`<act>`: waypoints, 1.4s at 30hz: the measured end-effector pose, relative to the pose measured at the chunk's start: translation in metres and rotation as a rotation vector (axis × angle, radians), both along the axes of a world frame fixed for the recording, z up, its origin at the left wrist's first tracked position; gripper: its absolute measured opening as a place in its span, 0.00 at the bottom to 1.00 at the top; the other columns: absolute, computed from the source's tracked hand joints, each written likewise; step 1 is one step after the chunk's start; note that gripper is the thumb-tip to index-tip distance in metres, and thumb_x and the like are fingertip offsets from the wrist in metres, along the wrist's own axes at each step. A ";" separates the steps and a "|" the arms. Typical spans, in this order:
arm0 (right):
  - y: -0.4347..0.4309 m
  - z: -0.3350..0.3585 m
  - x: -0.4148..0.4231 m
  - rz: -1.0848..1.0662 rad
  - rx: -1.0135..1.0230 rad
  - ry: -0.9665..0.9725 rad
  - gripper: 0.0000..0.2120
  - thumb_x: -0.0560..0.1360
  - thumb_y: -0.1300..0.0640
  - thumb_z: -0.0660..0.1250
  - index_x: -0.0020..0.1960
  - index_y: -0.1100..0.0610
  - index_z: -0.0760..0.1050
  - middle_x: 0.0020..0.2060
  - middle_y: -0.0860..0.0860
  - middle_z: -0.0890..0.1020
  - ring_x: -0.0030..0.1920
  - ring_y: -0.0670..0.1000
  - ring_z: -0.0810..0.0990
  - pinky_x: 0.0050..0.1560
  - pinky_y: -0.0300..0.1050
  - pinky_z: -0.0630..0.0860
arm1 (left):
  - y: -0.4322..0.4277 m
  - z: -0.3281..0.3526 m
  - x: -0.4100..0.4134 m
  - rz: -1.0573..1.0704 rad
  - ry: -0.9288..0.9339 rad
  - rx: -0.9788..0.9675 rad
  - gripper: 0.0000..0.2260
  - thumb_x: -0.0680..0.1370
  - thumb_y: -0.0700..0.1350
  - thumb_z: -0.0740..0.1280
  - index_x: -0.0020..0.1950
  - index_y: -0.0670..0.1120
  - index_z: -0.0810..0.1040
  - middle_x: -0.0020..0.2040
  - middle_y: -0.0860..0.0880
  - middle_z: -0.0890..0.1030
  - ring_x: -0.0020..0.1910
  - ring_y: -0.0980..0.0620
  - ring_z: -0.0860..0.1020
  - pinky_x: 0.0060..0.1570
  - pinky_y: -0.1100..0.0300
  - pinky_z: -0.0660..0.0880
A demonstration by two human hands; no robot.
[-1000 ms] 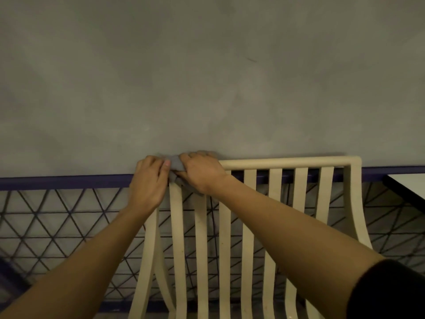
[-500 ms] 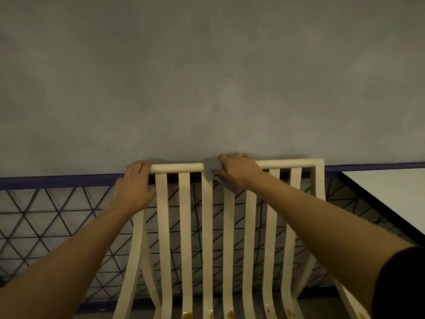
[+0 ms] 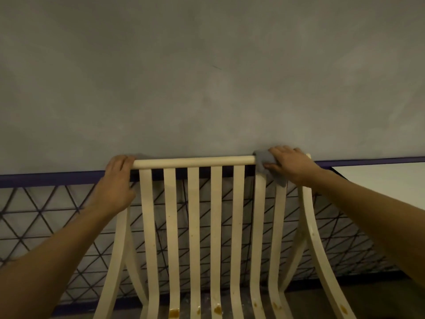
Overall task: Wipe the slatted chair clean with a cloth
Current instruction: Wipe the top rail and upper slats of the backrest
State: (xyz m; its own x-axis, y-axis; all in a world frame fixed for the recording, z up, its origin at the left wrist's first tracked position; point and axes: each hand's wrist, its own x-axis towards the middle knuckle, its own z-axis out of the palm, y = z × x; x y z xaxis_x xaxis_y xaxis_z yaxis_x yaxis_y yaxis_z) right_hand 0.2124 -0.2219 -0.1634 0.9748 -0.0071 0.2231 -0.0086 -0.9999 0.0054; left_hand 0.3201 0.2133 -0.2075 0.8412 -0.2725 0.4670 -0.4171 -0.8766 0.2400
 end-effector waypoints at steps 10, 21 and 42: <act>0.040 0.002 0.008 -0.104 0.031 -0.045 0.23 0.81 0.38 0.45 0.52 0.53 0.71 0.47 0.52 0.76 0.49 0.53 0.74 0.55 0.50 0.71 | -0.007 0.010 0.007 -0.037 0.033 -0.320 0.14 0.81 0.41 0.60 0.67 0.42 0.74 0.66 0.42 0.73 0.67 0.43 0.66 0.67 0.49 0.61; 0.106 0.004 0.040 -0.136 -0.162 -0.029 0.15 0.82 0.46 0.49 0.55 0.54 0.69 0.41 0.53 0.74 0.42 0.58 0.75 0.49 0.58 0.75 | -0.015 0.005 0.013 0.007 -0.058 -0.395 0.12 0.83 0.41 0.55 0.56 0.38 0.76 0.54 0.39 0.77 0.57 0.41 0.69 0.54 0.55 0.64; 0.257 -0.002 0.116 0.250 0.084 -0.179 0.17 0.80 0.46 0.57 0.44 0.56 0.76 0.34 0.51 0.74 0.35 0.53 0.74 0.33 0.46 0.68 | -0.018 -0.012 0.038 -0.042 -0.202 -0.526 0.10 0.82 0.40 0.56 0.41 0.46 0.69 0.42 0.47 0.71 0.45 0.43 0.71 0.44 0.62 0.58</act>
State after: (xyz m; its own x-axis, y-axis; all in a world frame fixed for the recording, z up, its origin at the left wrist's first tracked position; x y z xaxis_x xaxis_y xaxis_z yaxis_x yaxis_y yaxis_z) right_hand 0.3282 0.0356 -0.1656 0.8939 0.2015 0.4004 0.2438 -0.9681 -0.0571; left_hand 0.3582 0.1955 -0.2200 0.7146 0.0086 0.6995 -0.5323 -0.6422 0.5516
